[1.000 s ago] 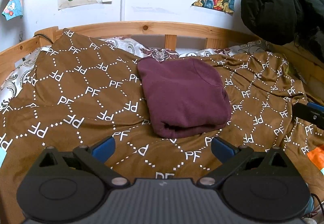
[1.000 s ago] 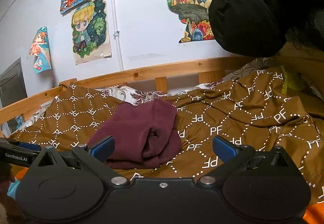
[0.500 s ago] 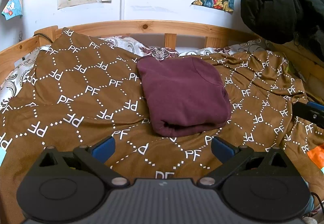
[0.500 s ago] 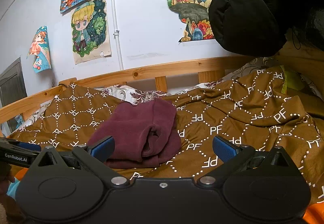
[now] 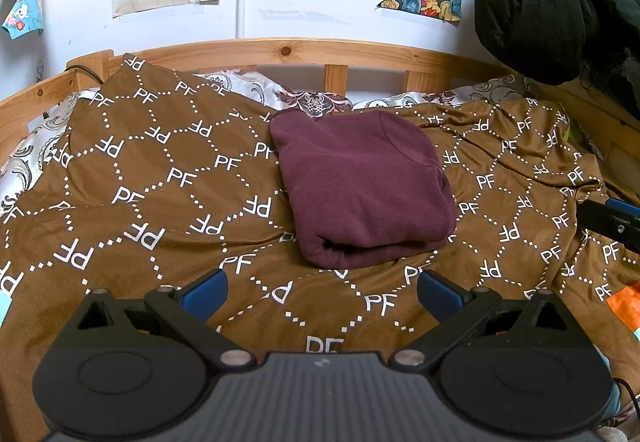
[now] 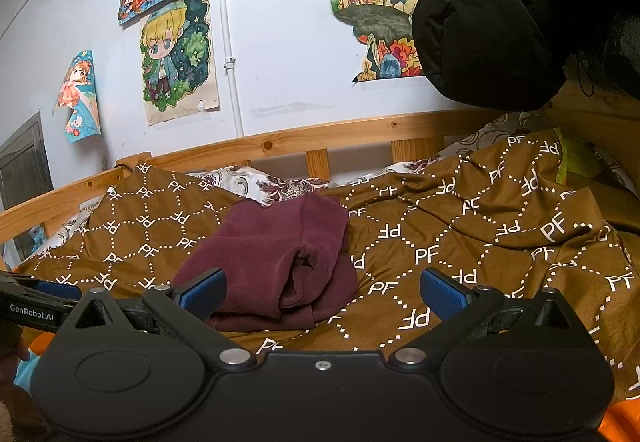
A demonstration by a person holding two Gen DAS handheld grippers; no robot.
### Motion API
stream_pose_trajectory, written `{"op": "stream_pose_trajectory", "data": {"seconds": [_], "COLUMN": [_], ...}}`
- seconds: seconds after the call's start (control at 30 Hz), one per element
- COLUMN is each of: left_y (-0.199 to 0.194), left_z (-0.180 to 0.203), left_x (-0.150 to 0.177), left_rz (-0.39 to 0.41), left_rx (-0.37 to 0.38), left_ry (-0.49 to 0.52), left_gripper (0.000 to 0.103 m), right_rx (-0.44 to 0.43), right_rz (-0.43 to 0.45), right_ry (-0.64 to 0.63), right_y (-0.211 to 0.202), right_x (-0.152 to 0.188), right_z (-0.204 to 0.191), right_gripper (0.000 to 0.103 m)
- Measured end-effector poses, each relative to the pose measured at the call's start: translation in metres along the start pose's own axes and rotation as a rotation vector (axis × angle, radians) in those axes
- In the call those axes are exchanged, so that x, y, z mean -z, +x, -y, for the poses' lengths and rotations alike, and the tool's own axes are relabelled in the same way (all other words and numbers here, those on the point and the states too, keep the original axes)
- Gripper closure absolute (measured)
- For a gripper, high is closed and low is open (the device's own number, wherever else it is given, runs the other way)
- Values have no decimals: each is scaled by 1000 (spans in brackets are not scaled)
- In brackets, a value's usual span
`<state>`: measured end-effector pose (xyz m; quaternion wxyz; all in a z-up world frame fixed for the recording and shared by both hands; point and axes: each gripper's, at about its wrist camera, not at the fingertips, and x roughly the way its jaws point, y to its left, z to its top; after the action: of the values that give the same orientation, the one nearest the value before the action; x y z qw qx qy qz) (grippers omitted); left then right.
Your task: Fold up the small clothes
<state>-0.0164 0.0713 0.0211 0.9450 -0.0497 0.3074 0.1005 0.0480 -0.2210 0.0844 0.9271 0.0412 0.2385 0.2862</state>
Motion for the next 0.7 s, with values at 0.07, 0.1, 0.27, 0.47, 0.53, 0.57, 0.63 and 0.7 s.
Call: {"op": "stream_pose_trajectory", "data": {"seconds": [0.07,0.1,0.27,0.47,0.53,0.57,0.63,0.7], "left_y": [0,0,0,1,1,2,2,0], "left_z": [0,0,1,-2,-2,-2,-2,-1], "left_x": [0,0,0,0,-2,-3,-3,-3], "left_rz": [0,0,1,-3,-16,-26,-22,-6], "left_rx": [-1,0,-1,-13,-41,-41,-40,-53], "left_ry": [0,0,-2,-10,4,14,30,34], "left_gripper": [1,1,1,1,1,1,1,1], "right_rx": [-1,-1,0,0,0,0,0,0], "right_rz": [-2,-2,-3,-4,-5,-5,-5,-5], "right_ry": [-1,-1,-1,1,1,1,1,1], "right_y": [1,1,1,2,2,2,2,2], "right_x": [2,2,3,3,3,3,3,3], "right_z": [1,2,2,2,2,2,2,3], "right_gripper": [1,1,1,1,1,1,1,1]}}
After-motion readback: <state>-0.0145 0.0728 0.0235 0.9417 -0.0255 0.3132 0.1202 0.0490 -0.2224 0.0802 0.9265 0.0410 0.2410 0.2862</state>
